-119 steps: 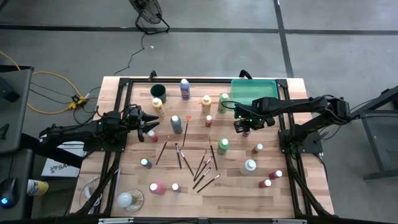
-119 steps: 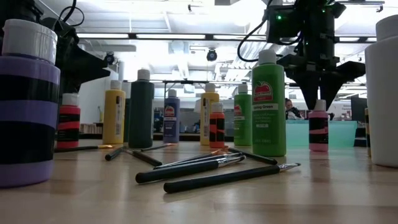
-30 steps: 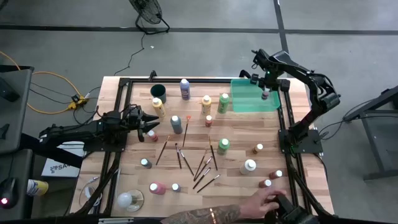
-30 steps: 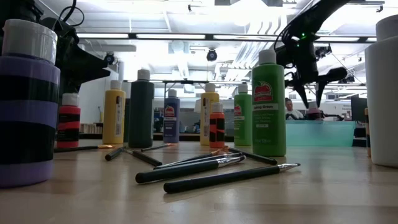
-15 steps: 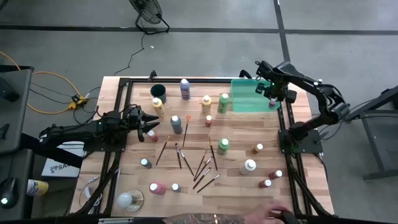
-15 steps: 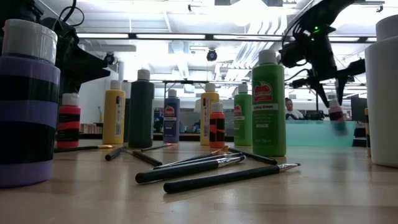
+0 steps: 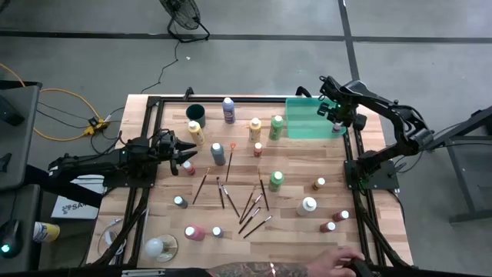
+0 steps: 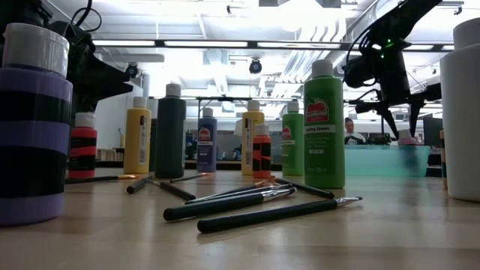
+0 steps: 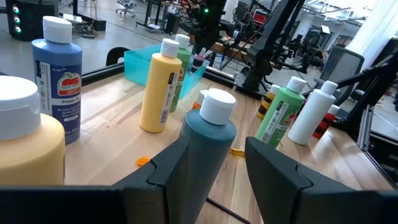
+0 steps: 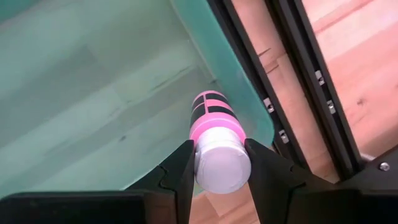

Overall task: Pick & Place Paint Supplies
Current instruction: Put the small light pink paint bottle into the green bin, then put the small brown paint bottle into the green bin

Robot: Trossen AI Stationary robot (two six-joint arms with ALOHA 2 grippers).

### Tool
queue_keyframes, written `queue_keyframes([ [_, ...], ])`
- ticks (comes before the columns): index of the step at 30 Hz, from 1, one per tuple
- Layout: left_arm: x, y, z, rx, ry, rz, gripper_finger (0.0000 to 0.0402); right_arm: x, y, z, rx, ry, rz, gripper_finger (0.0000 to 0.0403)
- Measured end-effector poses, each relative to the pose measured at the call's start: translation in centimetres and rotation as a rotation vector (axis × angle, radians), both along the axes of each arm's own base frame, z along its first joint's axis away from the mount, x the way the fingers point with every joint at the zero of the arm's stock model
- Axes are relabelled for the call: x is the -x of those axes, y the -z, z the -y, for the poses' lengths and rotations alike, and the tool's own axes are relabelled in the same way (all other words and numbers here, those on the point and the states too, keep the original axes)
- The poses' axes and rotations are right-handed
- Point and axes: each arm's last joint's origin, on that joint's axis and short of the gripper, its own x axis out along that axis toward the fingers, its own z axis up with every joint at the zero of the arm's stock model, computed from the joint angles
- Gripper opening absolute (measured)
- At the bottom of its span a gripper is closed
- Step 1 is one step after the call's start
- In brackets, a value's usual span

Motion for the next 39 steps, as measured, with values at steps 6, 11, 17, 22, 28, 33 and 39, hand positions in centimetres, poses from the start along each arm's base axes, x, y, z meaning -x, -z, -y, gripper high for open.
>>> queue_keyframes([
  [6,0.0,0.0,0.0,0.000,0.000,0.000,0.0152,0.4,0.0,0.2,-0.004,-0.010,-0.012,0.0117],
  [11,0.0,0.0,0.0,0.000,0.000,0.000,0.0152,0.4,0.0,0.1,-0.013,-0.019,-0.011,0.0132],
  [17,0.0,0.0,0.0,0.000,0.001,0.000,0.0152,0.5,0.0,0.1,-0.018,-0.032,-0.014,0.0192],
  [22,0.0,0.0,0.0,0.000,0.000,0.000,0.0152,0.4,0.0,0.1,-0.030,-0.072,-0.006,0.0228],
  [28,0.0,0.0,0.0,0.000,0.000,0.000,0.0152,0.7,-1.5,-1.0,-0.001,-0.113,0.042,0.0235],
  [33,0.0,0.0,0.0,0.000,0.000,-0.001,0.0152,0.9,-3.2,-3.1,0.008,-0.170,0.083,0.0233],
  [39,0.0,0.0,0.0,0.000,0.000,0.000,0.0152,0.0,-4.7,-6.9,-0.040,-0.346,0.160,0.0233],
])
